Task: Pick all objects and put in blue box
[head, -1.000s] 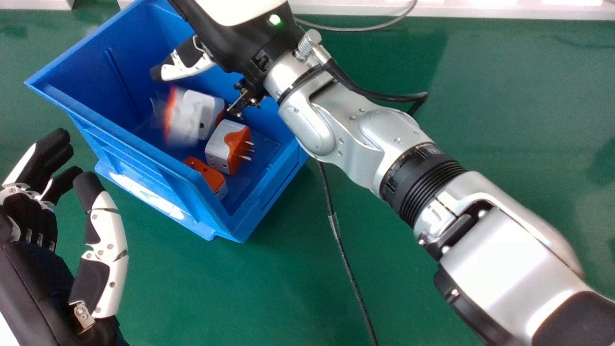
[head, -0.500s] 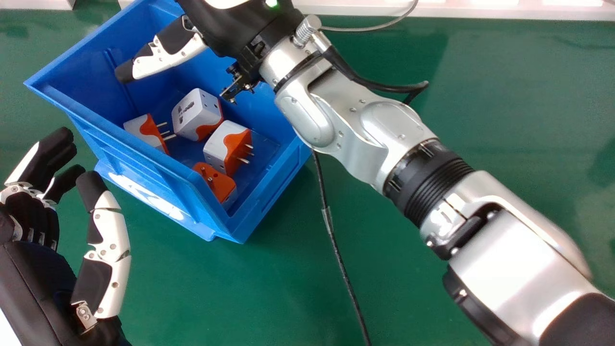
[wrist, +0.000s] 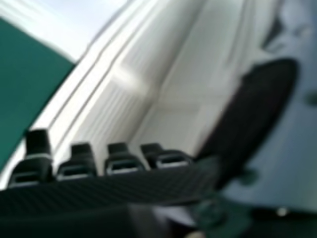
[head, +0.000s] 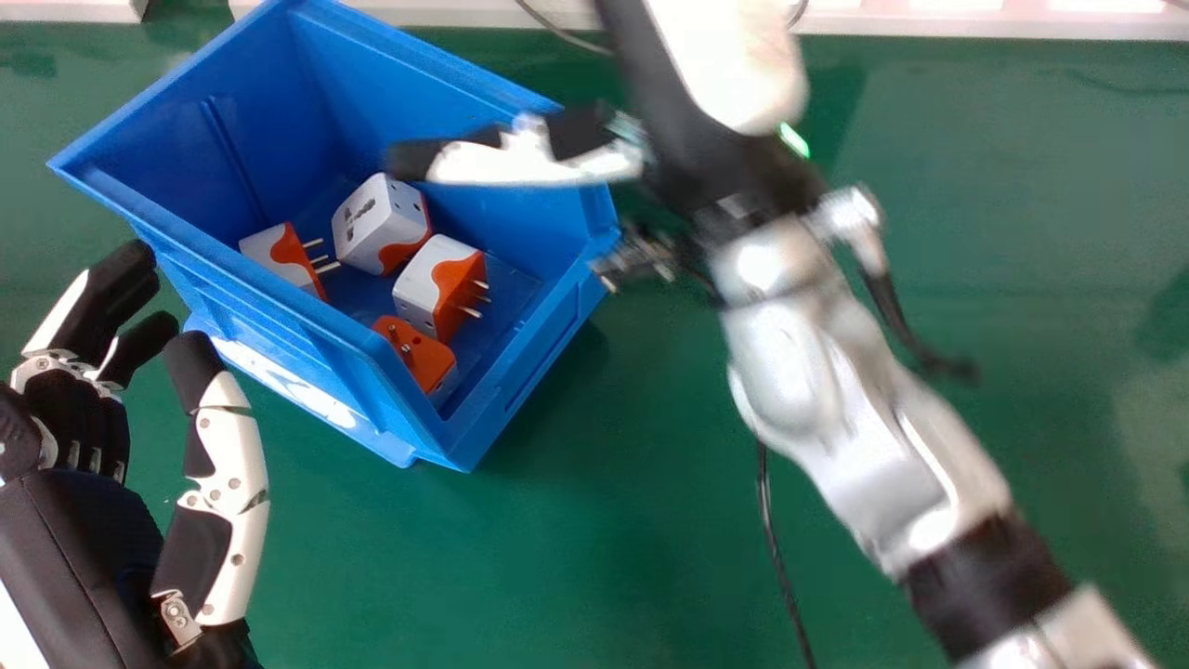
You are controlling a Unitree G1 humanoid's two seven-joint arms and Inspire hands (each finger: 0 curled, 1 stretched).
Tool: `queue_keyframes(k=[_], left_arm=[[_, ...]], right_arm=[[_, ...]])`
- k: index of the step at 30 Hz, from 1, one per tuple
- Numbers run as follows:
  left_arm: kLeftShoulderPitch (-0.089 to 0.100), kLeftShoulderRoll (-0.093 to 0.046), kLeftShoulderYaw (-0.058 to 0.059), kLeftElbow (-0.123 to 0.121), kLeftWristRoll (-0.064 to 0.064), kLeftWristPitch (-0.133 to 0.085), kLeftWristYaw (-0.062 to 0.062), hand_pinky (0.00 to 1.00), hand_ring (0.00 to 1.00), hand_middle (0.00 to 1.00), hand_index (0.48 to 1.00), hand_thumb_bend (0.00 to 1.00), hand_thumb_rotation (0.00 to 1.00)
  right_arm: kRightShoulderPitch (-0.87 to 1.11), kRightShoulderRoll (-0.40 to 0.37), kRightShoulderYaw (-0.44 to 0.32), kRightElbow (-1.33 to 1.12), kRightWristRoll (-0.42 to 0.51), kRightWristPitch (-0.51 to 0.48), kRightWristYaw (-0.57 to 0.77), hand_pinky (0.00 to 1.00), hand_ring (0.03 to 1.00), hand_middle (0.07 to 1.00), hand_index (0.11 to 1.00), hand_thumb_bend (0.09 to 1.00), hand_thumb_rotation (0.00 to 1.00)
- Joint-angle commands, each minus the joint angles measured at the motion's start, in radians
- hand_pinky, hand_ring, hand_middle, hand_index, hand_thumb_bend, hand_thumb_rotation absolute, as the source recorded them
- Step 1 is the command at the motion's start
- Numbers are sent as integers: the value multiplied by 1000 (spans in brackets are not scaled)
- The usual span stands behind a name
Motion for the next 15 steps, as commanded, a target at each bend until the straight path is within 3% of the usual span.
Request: queue_keyframes(k=[1,4,6,9,12,15], left_arm=[[47,-81,-28,-25,-1,-15,3,686,739,728,747,256,0],[56,-91,-35,-30,3,-7,10,677,730,722,737,256,0],[60,-90,-37,-34,5,-3,11,676,727,722,734,256,0],[64,-82,-36,-47,-3,7,4,676,732,724,736,255,0],[66,-69,-35,-44,-17,3,-6,688,743,730,745,241,0],[69,-71,-36,-35,-16,-2,-6,687,739,727,742,243,0]], right_arm=[[114,39,-21,-56,116,-55,28,761,928,966,998,866,629],[287,117,-22,-35,268,-173,39,746,890,934,947,778,642],[397,168,-6,-21,275,-242,8,717,873,922,927,699,754],[543,216,28,5,242,-327,-31,709,880,922,921,615,858],[570,240,29,-1,288,-340,-11,754,901,949,962,592,961],[540,255,15,-23,332,-347,6,825,918,958,995,598,996]])
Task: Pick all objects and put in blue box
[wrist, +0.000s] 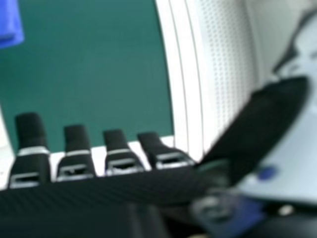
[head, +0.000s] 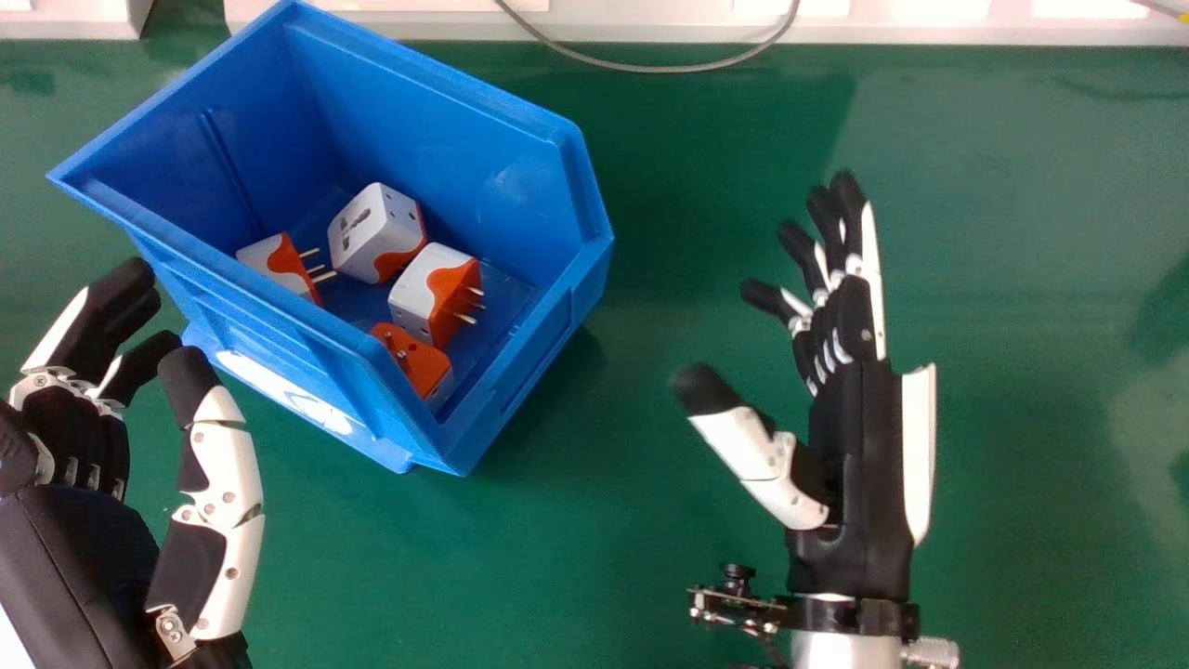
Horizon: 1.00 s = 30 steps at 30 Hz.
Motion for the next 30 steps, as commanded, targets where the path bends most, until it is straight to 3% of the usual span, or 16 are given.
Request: queue_keyframes(k=[1,7,10,15,25,30], left_arm=[[34,-78,-21,-21,5,-12,0,684,736,725,739,247,0],[35,-75,-19,-31,4,-8,-1,688,739,721,740,247,0],[38,-74,-21,-36,-2,-4,-5,697,746,727,745,243,0],[31,-73,-15,-38,3,3,-5,684,737,724,739,245,0],[28,-65,-10,-45,-14,9,-22,694,745,729,751,237,0],[27,-67,-6,-48,-4,12,-22,688,741,727,748,241,0]], right_arm=[[-36,117,3,-39,14,-45,5,826,917,957,996,604,998],[-4,112,34,-43,-11,-53,27,841,928,958,1000,663,1000],[-2,112,36,-49,-24,-48,28,847,934,967,1000,634,1000],[-2,123,30,-49,-43,-42,10,856,939,968,1000,631,1000],[-9,124,30,-42,-67,-36,-10,870,944,969,1000,632,1000],[-12,120,31,-37,-78,-39,-20,864,942,968,1000,628,1000]])
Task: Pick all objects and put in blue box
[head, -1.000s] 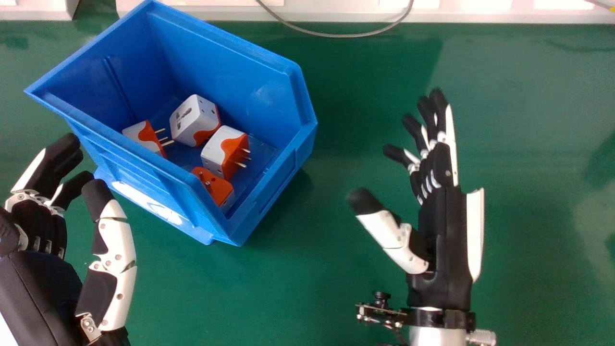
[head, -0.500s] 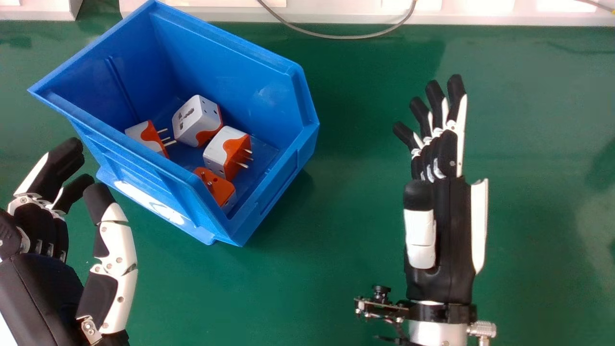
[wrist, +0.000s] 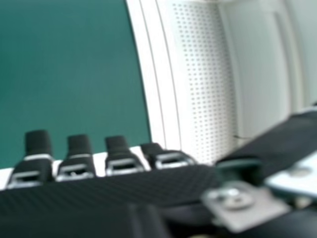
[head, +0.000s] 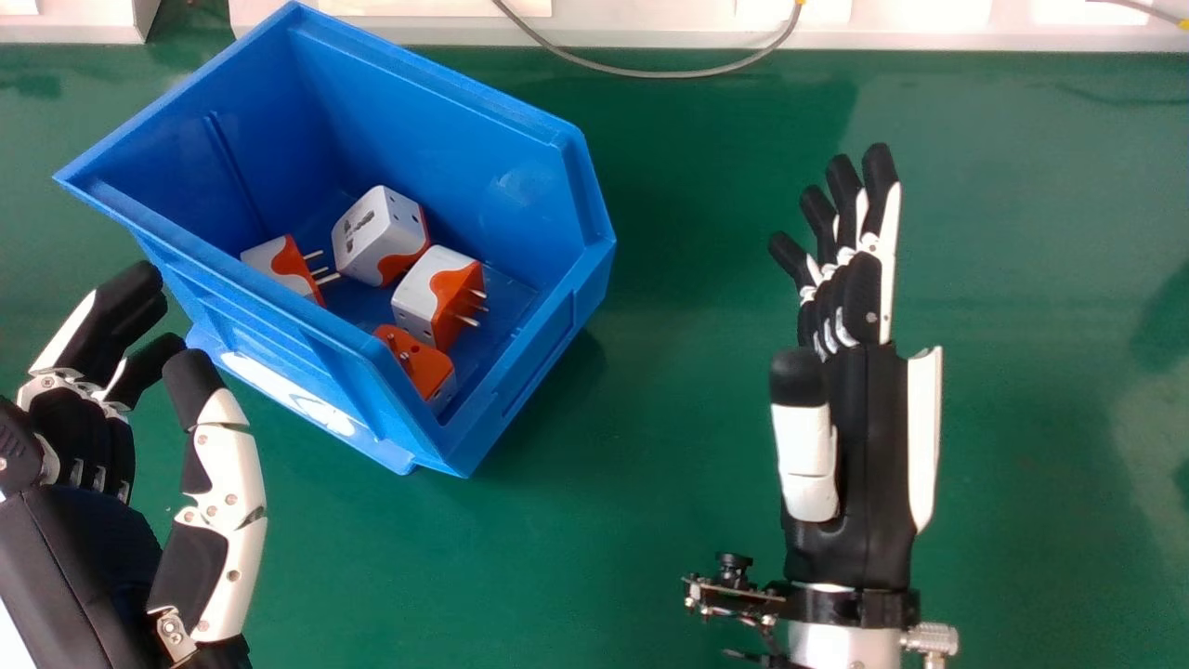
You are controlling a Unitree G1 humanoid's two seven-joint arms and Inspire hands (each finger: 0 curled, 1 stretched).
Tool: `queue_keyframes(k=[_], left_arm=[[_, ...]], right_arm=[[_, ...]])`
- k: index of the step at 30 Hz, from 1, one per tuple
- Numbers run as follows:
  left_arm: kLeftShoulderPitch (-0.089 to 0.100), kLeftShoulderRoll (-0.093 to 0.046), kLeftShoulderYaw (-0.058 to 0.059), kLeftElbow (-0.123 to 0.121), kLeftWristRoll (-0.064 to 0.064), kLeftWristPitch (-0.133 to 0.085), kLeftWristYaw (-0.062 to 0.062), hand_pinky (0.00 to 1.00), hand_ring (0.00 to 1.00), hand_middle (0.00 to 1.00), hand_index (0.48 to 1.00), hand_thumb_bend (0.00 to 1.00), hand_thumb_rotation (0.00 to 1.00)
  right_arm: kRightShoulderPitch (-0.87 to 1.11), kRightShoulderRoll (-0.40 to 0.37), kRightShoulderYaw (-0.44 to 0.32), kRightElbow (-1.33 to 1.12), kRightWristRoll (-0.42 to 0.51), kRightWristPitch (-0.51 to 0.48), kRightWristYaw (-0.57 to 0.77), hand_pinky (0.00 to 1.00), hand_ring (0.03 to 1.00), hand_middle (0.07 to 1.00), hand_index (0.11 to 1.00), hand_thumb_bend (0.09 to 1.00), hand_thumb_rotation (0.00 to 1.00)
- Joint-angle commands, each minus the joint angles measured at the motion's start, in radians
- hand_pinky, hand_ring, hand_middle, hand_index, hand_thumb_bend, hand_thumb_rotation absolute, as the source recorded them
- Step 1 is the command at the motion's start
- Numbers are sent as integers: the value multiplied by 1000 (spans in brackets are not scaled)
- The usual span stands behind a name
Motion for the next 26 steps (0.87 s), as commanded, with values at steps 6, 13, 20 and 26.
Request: queue_keyframes(k=[6,13,20,26], left_arm=[[19,-72,-2,-32,19,2,2,689,741,725,747,243,0],[24,-70,-7,-36,12,2,0,694,743,725,748,243,0],[28,-67,-10,-38,1,-1,-4,693,744,723,746,237,0],[33,-70,-11,-37,-1,-2,-2,685,739,722,741,244,0]], right_arm=[[2,121,17,-25,-22,1,-24,861,938,963,1000,639,1000],[3,120,22,-30,-35,8,-39,851,932,959,996,649,1000],[6,119,25,-32,-30,6,-40,863,938,963,1000,642,1000],[12,117,26,-37,-42,9,-45,866,935,958,996,644,1000]])
